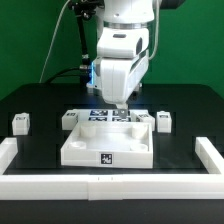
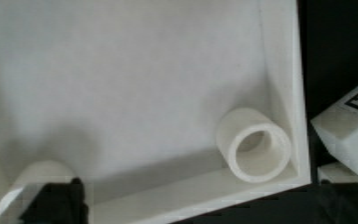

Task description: Assemble one leg

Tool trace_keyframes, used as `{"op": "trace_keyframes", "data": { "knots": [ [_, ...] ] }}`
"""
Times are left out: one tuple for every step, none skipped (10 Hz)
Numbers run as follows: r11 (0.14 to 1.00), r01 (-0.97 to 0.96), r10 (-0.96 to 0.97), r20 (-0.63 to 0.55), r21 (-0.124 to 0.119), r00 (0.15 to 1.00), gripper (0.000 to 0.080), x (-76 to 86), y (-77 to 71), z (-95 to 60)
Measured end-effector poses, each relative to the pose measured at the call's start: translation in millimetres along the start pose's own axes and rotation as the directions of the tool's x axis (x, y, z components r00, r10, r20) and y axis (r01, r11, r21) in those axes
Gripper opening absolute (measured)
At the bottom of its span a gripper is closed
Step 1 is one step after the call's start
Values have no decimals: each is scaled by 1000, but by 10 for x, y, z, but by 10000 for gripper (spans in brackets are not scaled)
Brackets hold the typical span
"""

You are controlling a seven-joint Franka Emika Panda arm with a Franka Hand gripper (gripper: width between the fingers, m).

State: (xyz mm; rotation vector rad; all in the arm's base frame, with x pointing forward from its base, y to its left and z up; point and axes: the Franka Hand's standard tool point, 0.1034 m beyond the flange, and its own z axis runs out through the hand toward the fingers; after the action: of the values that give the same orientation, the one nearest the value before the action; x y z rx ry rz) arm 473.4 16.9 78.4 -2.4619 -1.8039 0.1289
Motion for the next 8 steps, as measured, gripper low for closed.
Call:
{"op": "trace_keyframes", "data": {
  "knots": [
    [996,79,-79,-8,-29,997,650,-22,-38,58],
    [986,154,-155,-12,-60,988,650,-67,-163,160],
    [970,226,-228,-6,-92,974,650,-89,-276,250],
    [964,255,-256,1,-81,967,650,-105,-351,338],
    [962,267,-268,1,-61,964,650,-124,-390,450],
    [964,262,-262,-1,-44,965,650,-156,-407,536],
    [967,251,-251,-4,-38,968,650,-202,-411,608],
    [971,237,-238,-7,-34,971,650,-258,-410,672]
  ]
}}
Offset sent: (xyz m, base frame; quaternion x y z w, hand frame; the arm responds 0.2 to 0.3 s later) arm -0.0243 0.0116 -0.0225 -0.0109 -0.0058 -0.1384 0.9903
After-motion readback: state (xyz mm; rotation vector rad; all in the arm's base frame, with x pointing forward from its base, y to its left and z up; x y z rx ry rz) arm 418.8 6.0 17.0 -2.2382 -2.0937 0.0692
